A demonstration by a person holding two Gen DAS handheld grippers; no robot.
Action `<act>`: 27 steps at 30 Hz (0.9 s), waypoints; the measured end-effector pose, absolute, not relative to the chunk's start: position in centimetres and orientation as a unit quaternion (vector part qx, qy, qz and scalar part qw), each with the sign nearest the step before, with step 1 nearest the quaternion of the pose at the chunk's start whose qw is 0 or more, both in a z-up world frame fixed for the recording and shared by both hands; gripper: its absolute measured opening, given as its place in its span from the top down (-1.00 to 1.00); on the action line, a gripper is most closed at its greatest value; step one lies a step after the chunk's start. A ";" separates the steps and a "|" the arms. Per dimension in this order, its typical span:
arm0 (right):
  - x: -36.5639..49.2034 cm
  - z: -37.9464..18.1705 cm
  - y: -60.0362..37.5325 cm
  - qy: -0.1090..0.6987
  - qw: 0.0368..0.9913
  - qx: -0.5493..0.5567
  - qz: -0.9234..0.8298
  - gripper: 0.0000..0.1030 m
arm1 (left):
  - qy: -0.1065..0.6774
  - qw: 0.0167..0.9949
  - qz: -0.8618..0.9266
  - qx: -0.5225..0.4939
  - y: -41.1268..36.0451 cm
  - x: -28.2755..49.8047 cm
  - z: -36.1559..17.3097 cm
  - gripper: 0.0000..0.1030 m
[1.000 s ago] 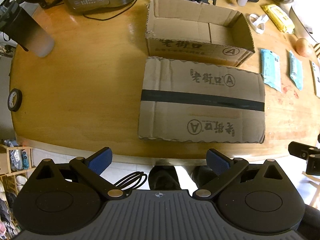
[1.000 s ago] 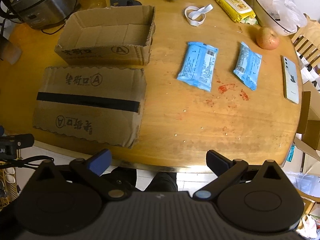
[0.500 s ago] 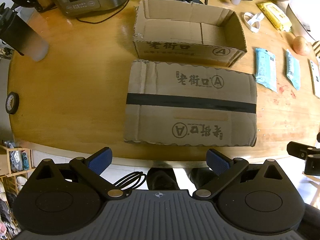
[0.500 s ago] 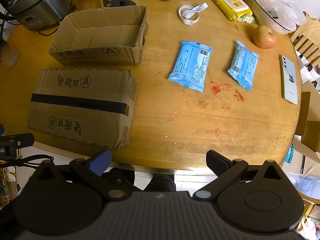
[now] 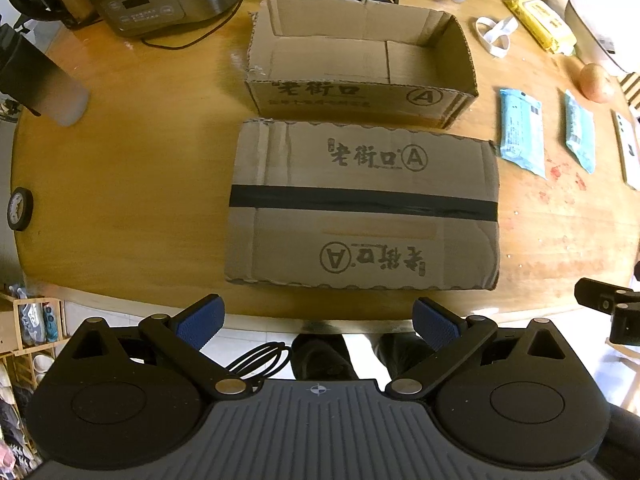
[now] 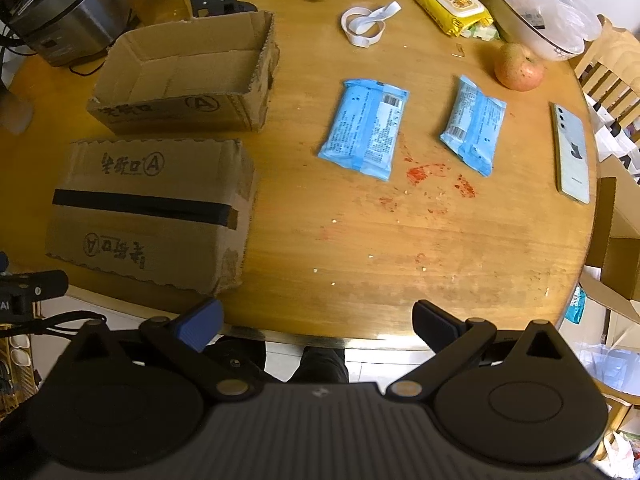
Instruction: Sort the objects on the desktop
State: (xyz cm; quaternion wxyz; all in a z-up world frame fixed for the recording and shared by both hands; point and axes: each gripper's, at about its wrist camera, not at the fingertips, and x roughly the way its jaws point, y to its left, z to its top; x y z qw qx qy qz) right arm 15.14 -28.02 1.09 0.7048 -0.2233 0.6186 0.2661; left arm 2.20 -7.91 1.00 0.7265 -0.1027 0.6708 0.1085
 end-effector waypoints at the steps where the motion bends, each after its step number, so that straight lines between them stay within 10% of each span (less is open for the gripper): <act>1: 15.2 1.1 -28.1 0.618 0.706 -0.223 0.265 -1.00 | 0.671 0.727 0.108 -0.102 -8.1 2.3 1.0 -1.00; 27: 17.7 0.8 -31.3 0.625 0.703 -0.211 0.265 -1.00 | 0.676 0.724 0.108 -0.088 -11.7 5.0 1.0 -1.00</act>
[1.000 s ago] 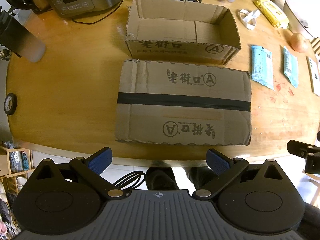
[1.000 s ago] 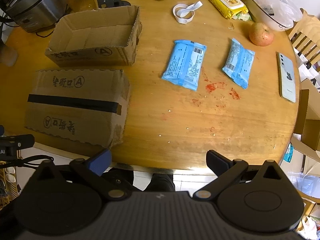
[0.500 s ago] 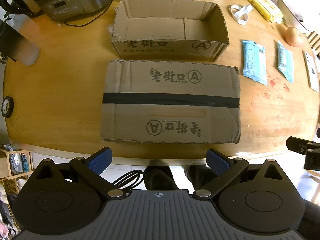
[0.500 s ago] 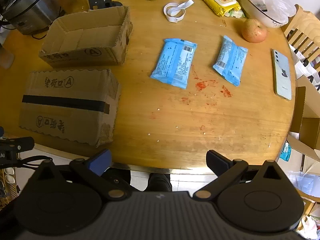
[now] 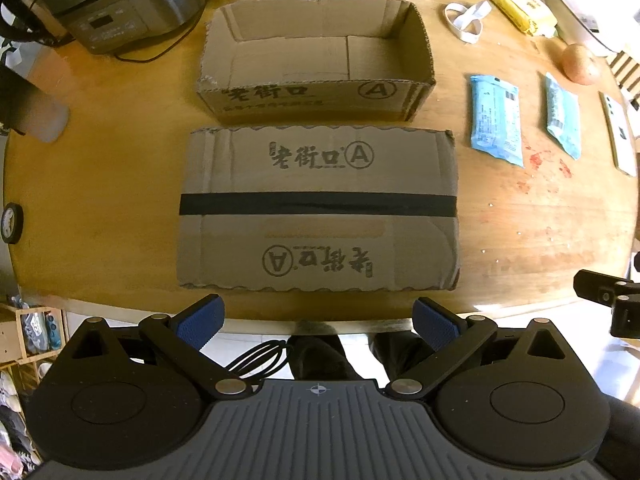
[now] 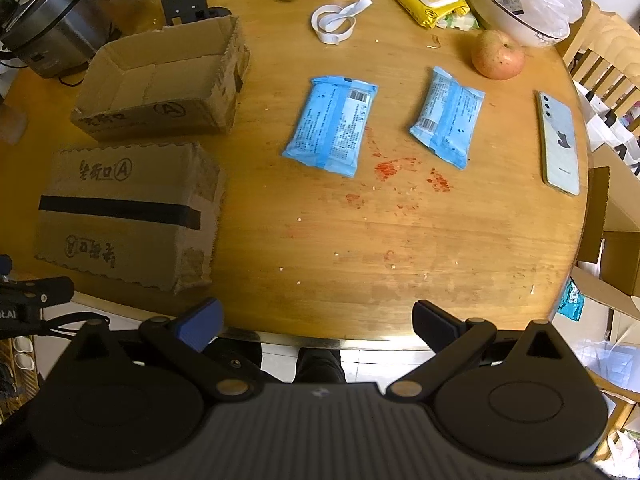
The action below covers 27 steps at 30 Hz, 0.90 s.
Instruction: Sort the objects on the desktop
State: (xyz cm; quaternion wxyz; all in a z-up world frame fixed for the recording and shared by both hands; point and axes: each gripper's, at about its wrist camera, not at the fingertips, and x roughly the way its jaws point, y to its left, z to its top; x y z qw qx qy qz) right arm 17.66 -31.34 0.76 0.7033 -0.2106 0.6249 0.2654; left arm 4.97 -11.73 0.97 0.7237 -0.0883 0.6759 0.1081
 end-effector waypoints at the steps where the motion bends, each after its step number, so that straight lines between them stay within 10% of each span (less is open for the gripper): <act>1: 17.7 0.7 -31.4 0.625 0.703 -0.211 0.264 -1.00 | 0.676 0.724 0.107 -0.088 -11.9 5.1 1.0 -1.00; 27: 20.3 0.2 -35.2 0.632 0.700 -0.207 0.261 -1.00 | 0.682 0.719 0.104 -0.081 -16.2 7.7 0.6 -1.00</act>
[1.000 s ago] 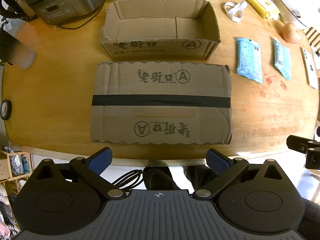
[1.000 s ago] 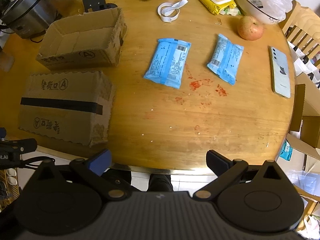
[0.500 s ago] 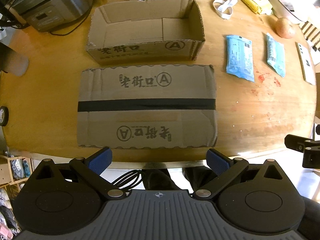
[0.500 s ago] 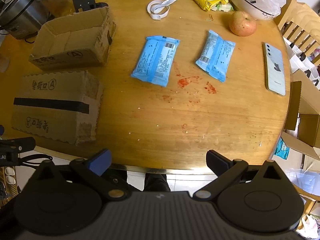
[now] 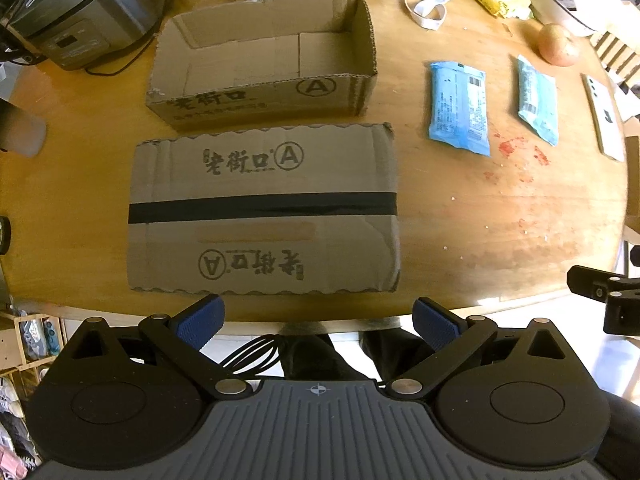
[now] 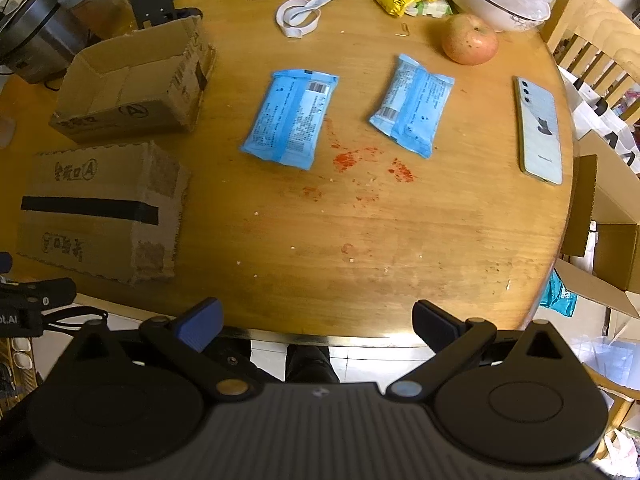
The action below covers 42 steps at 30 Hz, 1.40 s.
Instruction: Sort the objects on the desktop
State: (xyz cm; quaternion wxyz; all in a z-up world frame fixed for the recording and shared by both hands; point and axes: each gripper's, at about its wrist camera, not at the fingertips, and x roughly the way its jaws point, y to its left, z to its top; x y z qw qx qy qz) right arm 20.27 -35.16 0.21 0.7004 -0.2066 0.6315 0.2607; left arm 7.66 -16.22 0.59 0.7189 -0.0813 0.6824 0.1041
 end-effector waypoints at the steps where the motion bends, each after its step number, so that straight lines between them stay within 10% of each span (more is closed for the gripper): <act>1: 20.4 0.2 -35.4 0.632 0.700 -0.206 0.260 -1.00 | 0.683 0.719 0.104 -0.081 -16.4 7.7 0.6 -1.00; 42: 22.2 -1.0 -37.6 0.652 0.700 -0.188 0.224 -1.00 | 0.689 0.711 0.112 -0.088 -17.5 9.7 0.1 -1.00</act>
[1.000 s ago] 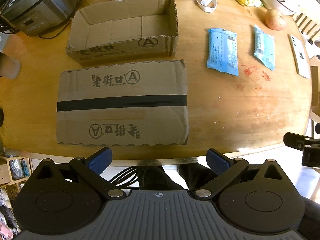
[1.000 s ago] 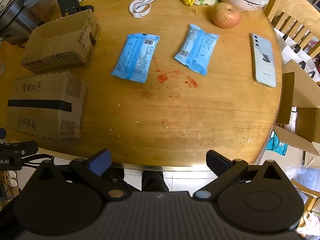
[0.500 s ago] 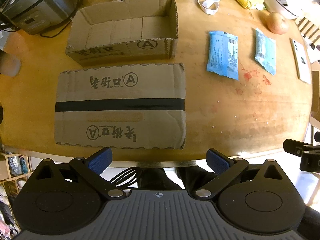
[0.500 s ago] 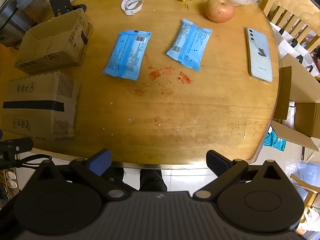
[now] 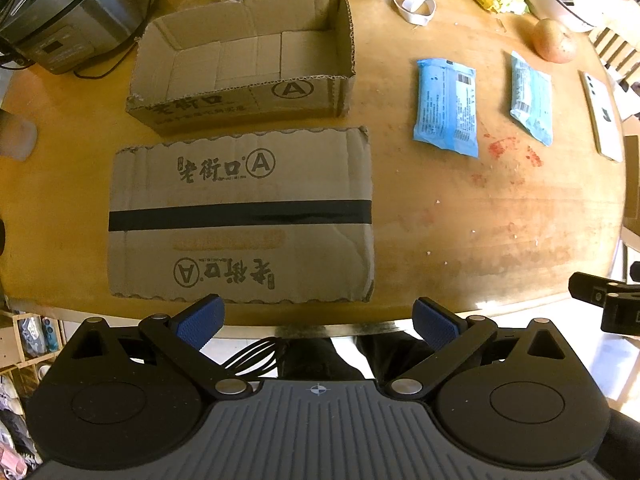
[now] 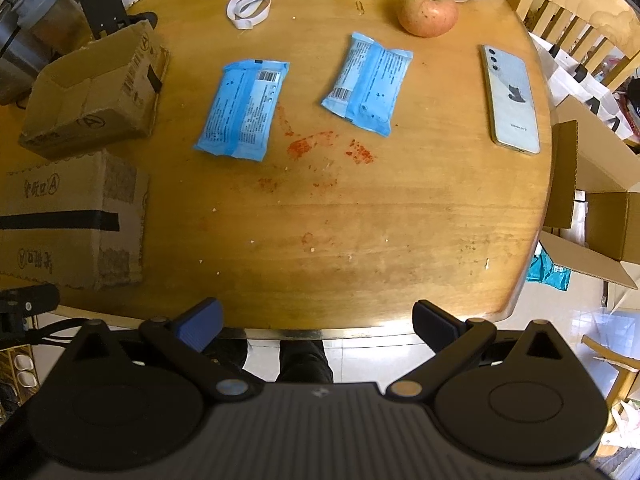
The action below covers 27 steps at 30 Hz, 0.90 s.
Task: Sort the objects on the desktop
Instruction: 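Move the right tool forward over the table toward the blue packets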
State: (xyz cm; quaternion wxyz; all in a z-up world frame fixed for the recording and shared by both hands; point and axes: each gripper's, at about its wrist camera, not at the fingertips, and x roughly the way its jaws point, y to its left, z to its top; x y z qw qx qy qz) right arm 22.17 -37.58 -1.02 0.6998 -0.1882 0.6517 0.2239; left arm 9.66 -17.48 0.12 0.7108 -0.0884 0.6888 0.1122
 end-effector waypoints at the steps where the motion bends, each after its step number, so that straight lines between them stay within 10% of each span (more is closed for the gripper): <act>1: 22.2 -1.0 -37.6 0.652 0.700 -0.188 0.223 -1.00 | 0.689 0.711 0.112 -0.088 -17.5 9.7 0.1 -1.00; 27: 24.0 -2.5 -37.1 0.665 0.703 -0.158 0.196 -1.00 | 0.700 0.703 0.099 -0.080 -17.8 10.1 -0.1 -1.00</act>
